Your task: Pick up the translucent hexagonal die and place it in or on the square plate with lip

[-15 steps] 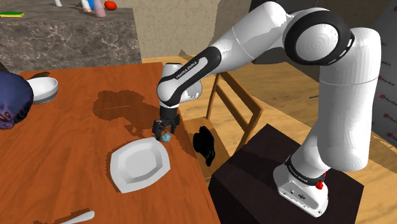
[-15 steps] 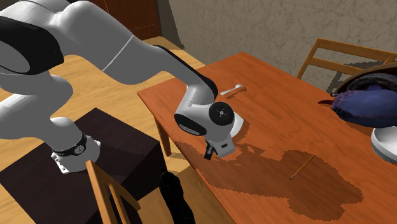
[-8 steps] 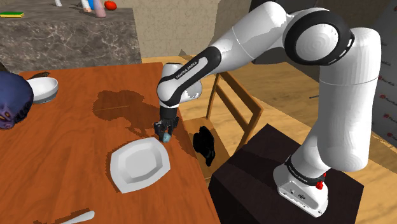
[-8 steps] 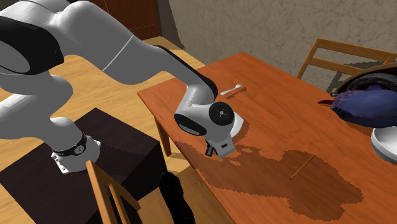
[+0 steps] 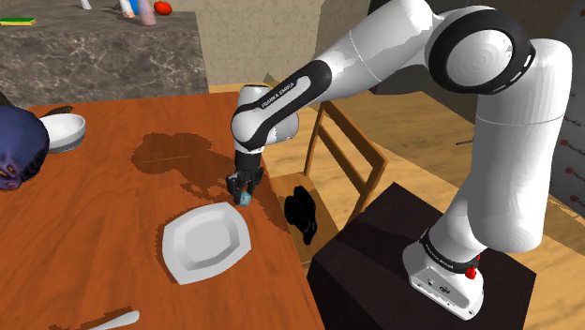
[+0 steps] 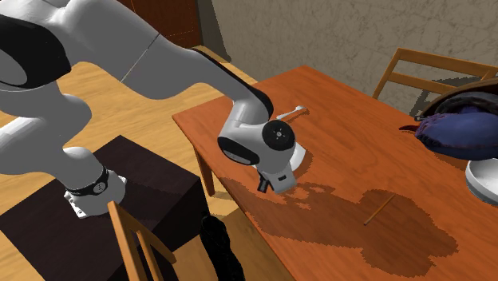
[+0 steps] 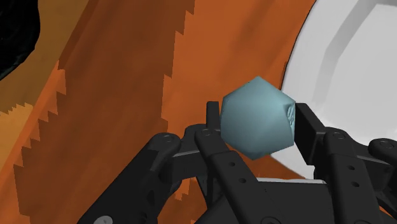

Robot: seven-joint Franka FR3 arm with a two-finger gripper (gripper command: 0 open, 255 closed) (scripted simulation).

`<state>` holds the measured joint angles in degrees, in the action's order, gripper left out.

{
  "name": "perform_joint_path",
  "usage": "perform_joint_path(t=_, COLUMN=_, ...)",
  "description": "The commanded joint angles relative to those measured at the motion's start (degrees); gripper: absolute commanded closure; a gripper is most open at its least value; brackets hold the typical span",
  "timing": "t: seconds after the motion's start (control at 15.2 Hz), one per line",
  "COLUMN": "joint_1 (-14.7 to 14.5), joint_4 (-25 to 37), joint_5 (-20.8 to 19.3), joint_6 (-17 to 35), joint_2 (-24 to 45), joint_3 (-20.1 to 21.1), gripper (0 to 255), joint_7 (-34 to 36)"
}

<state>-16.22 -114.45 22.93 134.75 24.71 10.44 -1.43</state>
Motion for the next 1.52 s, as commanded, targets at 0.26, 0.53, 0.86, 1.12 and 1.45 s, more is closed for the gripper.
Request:
perform_joint_path(t=0.26, joint_1=0.10, joint_4=0.39, joint_5=-0.52, joint_6=-3.46, joint_2=-3.22, joint_3=-0.14, gripper=255, joint_7=1.33)
perform_joint_path(t=0.53, joint_1=0.18, joint_4=0.87, joint_5=-0.85, joint_6=-5.84, joint_2=-5.22, joint_3=-0.23, gripper=255, joint_7=2.21)
perform_joint_path(t=0.86, joint_1=-1.50, joint_4=2.55, joint_5=-1.37, joint_6=-7.10, joint_2=-5.78, joint_3=0.53, gripper=255, joint_7=5.48)
perform_joint_path(t=1.12, joint_1=-5.11, joint_4=5.75, joint_5=-2.29, joint_6=-6.30, joint_2=-3.56, joint_3=1.91, gripper=255, joint_7=10.83)
perform_joint_path(t=1.45, joint_1=-9.89, joint_4=11.34, joint_5=-4.06, joint_6=-5.99, joint_2=0.21, joint_3=3.10, gripper=255, joint_7=17.62)
